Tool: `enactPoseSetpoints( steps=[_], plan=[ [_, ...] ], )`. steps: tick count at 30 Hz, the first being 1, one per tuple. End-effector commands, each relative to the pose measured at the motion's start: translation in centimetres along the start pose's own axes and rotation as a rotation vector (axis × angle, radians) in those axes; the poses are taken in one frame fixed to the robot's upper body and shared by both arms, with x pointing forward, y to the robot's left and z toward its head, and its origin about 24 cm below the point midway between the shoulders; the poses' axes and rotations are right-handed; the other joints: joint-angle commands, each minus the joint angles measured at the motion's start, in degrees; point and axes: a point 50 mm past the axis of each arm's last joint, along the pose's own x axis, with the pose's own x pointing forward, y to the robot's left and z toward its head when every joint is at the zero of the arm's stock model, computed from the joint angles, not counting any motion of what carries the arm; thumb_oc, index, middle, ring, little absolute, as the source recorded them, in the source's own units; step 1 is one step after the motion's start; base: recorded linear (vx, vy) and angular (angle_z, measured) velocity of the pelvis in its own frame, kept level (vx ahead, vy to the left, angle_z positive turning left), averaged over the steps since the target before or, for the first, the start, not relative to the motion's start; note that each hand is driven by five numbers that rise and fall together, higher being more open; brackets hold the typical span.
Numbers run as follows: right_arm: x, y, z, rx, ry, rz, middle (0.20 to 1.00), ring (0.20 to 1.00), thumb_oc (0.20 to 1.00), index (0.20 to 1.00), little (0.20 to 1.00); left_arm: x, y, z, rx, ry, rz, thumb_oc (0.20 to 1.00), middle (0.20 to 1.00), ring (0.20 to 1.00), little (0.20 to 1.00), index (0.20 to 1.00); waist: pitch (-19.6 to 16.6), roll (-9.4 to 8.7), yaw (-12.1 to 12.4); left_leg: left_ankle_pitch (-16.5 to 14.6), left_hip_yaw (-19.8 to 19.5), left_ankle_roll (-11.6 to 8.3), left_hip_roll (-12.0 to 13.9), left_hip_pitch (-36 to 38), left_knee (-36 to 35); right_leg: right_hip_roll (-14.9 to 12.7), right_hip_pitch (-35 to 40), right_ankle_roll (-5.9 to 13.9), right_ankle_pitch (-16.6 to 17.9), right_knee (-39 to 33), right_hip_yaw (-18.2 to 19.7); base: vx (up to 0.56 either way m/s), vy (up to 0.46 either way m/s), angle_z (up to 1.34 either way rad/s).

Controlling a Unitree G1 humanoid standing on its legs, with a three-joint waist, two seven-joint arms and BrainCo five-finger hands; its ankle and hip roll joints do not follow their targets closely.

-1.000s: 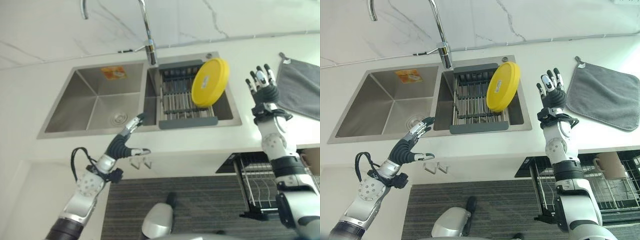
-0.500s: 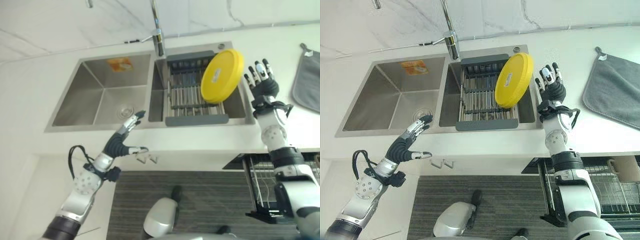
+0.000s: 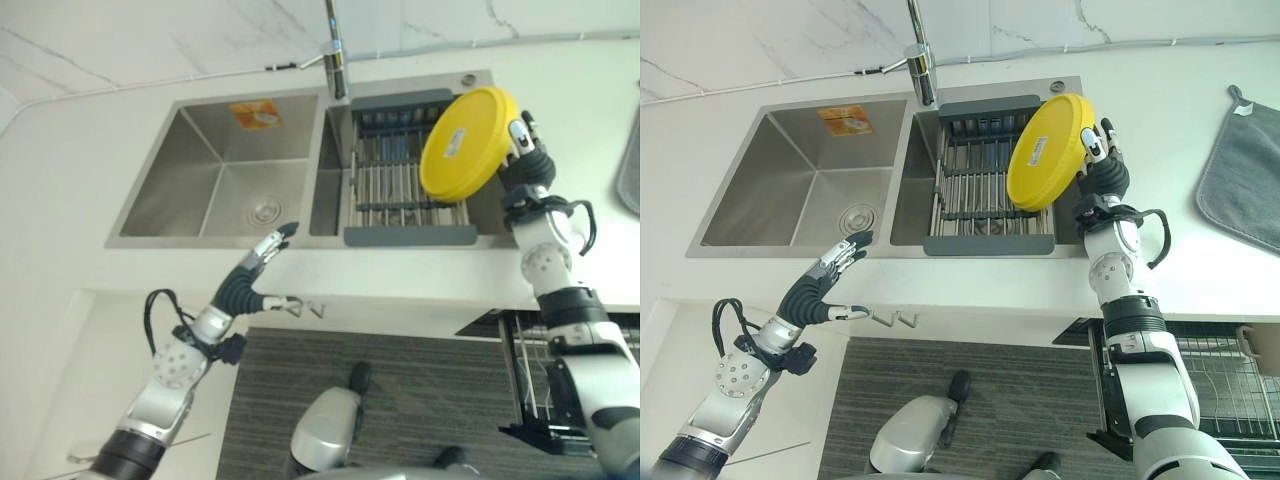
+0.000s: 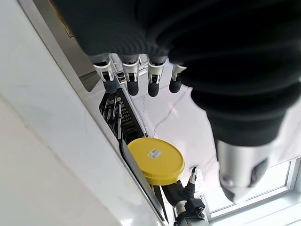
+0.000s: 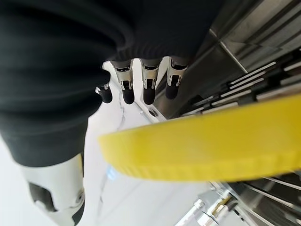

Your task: Place the dishes in the dishwasher.

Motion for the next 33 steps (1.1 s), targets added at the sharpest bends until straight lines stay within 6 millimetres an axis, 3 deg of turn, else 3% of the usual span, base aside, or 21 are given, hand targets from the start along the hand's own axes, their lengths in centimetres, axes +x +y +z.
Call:
enactPoseSetpoints(
  steps=[1, 7, 13, 33],
  plan=[
    [1.0, 3.7, 2.7, -0.021, -0.099, 0.154, 1.000, 1.000, 1.000, 1.000, 1.000, 0.4, 0.5, 1.4, 0.021, -0.098, 0.007, 1.000, 1.000, 1.000, 1.000, 1.000, -1.0, -0.11, 1.2, -2.4, -0.7, 0.36, 1.1, 0.4, -1.1, -2.1, -3.8, -2.05, -6.1, 12.7, 1.3, 0.00, 0.000, 0.00],
    [1.3, 4.0, 2.8, -0.037, -0.102, 0.152, 1.000, 1.000, 1.000, 1.000, 1.000, 0.6, 0.5, 1.1, -0.081, -0.085, 0.015, 1.000, 1.000, 1.000, 1.000, 1.000, -0.6, 0.10, 1.2, -2.2, -0.8, 0.30, 1.1, 0.1, -1.0, -2.2, -4.1, -2.12, -6.1, 13.0, 1.5, 0.00, 0.000, 0.00],
    [1.0, 4.4, 2.9, -0.056, -0.099, 0.156, 1.000, 1.000, 1.000, 1.000, 1.000, 0.4, 0.3, 0.9, -0.080, -0.079, 0.011, 1.000, 1.000, 1.000, 1.000, 1.000, -0.3, -0.23, 1.1, -2.3, -0.7, 0.24, 1.3, 0.0, -0.7, -2.5, -4.4, -2.18, -6.1, 13.6, 1.2, 0.00, 0.000, 0.00],
    [1.6, 3.0, 3.5, -0.341, -0.027, 0.008, 1.000, 1.000, 1.000, 1.000, 1.000, 0.5, 0.3, 1.0, -0.062, -0.070, 0.015, 1.000, 1.000, 1.000, 1.000, 1.000, 0.4, -0.61, 0.8, -2.7, -1.1, 0.38, 1.3, 0.0, -0.3, -2.4, -5.4, -2.31, -6.6, 15.2, 2.4, 0.00, 0.000, 0.00]
  ],
)
